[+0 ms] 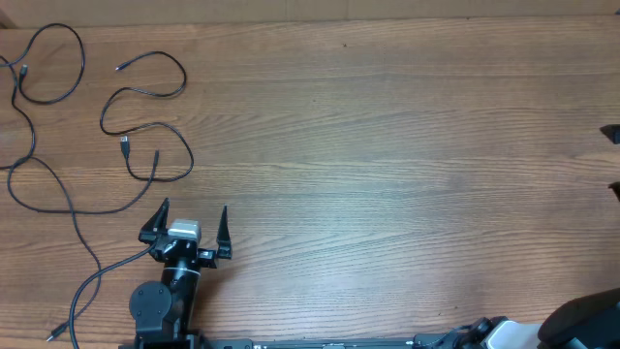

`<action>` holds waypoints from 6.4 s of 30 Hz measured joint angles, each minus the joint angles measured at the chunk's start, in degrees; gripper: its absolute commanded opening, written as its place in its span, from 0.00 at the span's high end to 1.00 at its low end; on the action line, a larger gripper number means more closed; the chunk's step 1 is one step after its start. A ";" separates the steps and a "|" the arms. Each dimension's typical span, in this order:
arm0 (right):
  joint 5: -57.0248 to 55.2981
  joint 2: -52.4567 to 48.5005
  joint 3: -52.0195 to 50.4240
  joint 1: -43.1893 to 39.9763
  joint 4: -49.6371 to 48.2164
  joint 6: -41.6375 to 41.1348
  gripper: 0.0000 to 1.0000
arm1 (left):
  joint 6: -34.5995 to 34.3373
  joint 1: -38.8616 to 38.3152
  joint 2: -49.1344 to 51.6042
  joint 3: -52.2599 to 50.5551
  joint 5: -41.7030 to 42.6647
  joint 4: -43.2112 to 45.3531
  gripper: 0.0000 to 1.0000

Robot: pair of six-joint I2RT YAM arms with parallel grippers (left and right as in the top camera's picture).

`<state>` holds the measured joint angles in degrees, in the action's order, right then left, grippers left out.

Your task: Untangle cables

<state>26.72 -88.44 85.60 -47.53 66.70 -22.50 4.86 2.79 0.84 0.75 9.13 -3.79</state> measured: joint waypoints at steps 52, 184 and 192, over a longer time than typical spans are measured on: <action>0.00 0.00 0.00 0.00 0.00 0.00 0.00 | 0.00 0.00 0.00 -0.02 0.00 0.02 0.01; -19.93 87.60 -84.30 47.63 -61.99 18.01 0.00 | 0.00 0.00 0.00 -0.09 0.00 0.15 0.01; -19.98 87.60 -84.30 47.63 -61.99 17.99 0.00 | 0.00 0.00 0.00 -0.09 0.00 0.15 0.01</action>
<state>6.74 -0.84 1.30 0.10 4.71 -4.51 4.86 2.79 0.84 0.67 9.13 -3.64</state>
